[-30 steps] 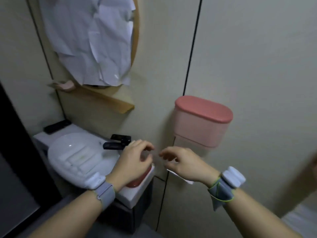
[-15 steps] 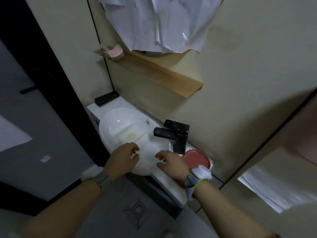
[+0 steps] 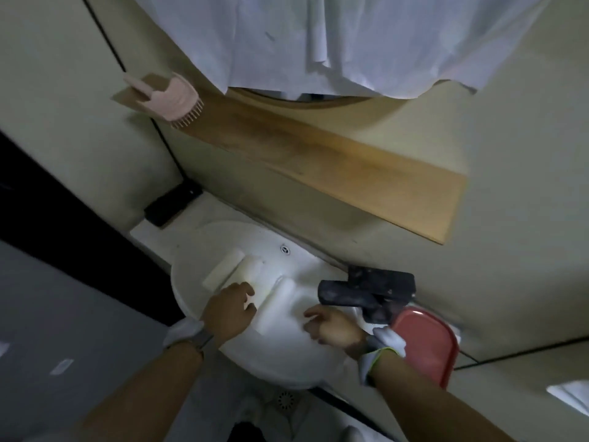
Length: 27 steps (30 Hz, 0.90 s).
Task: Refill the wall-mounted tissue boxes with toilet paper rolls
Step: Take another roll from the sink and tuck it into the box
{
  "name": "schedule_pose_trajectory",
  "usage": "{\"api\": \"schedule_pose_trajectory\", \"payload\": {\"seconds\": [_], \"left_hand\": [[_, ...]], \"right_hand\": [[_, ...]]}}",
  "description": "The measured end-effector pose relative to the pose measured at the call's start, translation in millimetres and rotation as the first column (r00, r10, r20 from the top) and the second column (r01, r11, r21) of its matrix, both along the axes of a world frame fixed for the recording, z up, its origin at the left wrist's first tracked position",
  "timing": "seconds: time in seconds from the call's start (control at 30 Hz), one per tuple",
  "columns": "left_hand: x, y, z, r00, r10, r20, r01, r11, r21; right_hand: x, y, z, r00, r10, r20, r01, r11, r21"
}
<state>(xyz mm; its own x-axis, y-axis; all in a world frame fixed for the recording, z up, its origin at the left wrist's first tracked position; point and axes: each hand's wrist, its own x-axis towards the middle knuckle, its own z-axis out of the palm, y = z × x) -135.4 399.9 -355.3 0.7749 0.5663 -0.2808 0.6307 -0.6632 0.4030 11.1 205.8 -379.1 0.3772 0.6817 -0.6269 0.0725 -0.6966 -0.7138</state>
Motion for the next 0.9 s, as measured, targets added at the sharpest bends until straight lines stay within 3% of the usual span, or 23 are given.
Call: {"api": "schedule_pose_trajectory", "payload": {"seconds": [0.1,0.23,0.33,0.63,0.7,0.8,0.9], "left_hand": [[16.9,42.4,-13.1,0.997,-0.063,-0.052,0.062,0.998,-0.027],[26.9,86.7,-28.9,0.963,-0.214,-0.162,0.213,0.977,-0.025],[23.2,107.6,-34.9,0.937,-0.283,-0.203,0.271,0.959,-0.085],[28.9,133.8,-48.1,0.938,-0.285,-0.196,0.238,0.943,-0.232],[35.7,128.1,-51.4,0.933,-0.280,-0.224,0.230,0.947,-0.224],[46.6,114.4,-53.9,0.930,-0.255,-0.264,0.215,0.962,-0.170],[54.1,107.9,-57.0,0.936,-0.221,-0.273,0.191,0.973,-0.132]], "right_hand": [[-6.7,28.5,-15.9,0.962,-0.243,-0.126,0.237,0.969,-0.064],[-25.6,76.2,-31.4,0.765,-0.581,-0.280,0.567,0.812,-0.135],[-43.7,108.9,-45.0,0.756,-0.629,-0.179,0.608,0.777,-0.160],[-71.3,130.6,-72.0,0.550,-0.828,-0.107,0.809,0.560,-0.178],[-71.2,124.1,-65.9,0.451,-0.870,-0.197,0.858,0.484,-0.173],[-75.5,112.3,-51.9,0.243,-0.839,-0.487,0.921,0.357,-0.154],[-82.1,96.1,-38.3,0.253,-0.766,-0.590,0.920,0.380,-0.099]]}}
